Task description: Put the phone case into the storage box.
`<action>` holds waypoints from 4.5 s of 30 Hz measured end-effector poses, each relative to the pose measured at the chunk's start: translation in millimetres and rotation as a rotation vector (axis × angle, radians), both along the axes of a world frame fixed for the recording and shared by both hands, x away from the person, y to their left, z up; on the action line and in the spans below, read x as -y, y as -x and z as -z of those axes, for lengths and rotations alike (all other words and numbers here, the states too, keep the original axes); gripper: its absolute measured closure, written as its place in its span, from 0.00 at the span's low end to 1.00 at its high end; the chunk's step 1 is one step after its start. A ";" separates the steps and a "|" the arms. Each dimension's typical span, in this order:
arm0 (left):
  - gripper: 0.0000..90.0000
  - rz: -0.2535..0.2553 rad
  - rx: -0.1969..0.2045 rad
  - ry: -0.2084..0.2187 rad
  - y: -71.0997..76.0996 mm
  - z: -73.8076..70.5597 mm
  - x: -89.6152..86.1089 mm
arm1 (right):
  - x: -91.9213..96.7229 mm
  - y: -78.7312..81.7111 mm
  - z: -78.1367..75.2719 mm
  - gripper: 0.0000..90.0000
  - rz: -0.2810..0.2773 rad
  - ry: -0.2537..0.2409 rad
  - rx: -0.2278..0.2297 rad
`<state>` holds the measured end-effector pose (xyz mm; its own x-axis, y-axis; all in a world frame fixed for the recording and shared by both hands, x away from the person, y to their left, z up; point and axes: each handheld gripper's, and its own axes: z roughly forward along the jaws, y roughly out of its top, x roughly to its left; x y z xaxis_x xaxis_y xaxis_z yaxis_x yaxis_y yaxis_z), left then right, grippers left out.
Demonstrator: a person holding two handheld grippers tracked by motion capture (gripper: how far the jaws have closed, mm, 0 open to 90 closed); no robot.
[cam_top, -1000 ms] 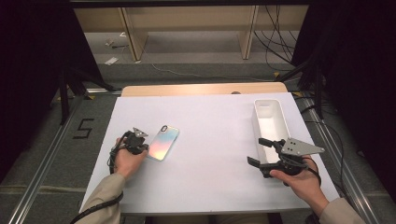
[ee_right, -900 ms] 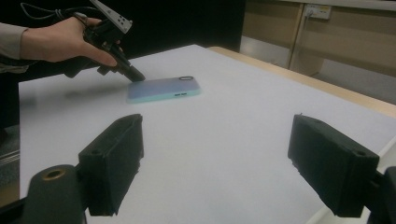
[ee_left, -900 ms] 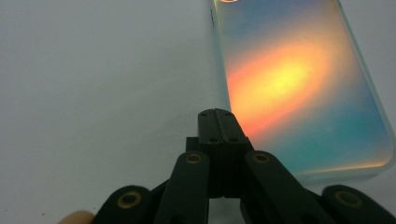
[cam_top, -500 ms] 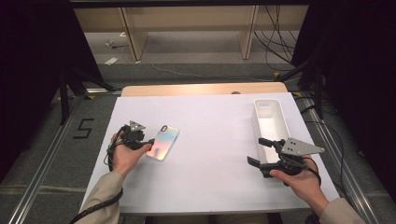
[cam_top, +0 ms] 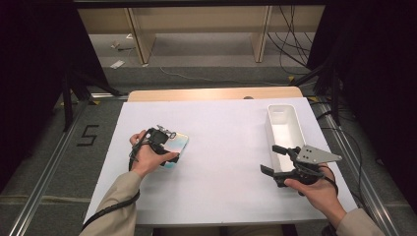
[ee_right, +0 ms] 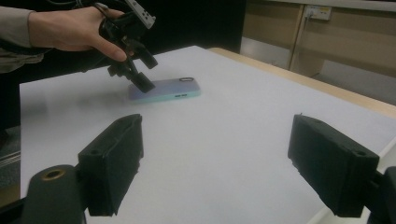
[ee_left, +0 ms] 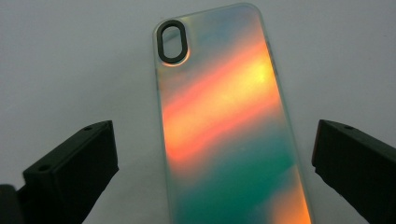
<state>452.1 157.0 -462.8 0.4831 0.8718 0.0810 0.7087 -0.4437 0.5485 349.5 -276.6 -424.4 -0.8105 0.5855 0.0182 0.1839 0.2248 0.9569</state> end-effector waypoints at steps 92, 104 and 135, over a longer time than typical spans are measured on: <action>0.19 -0.054 -0.180 0.034 -18.5 13.5 5.9 | -0.3 0.3 -0.3 0.21 -0.005 0.001 0.002; 0.19 -0.049 -0.168 0.043 -17.2 12.7 6.4 | 1.5 0.9 -1.7 0.21 -0.002 -0.006 0.008; 0.19 -0.021 -0.024 0.167 -7.9 -10.7 11.5 | 2.2 1.3 -2.7 0.21 0.006 -0.008 0.010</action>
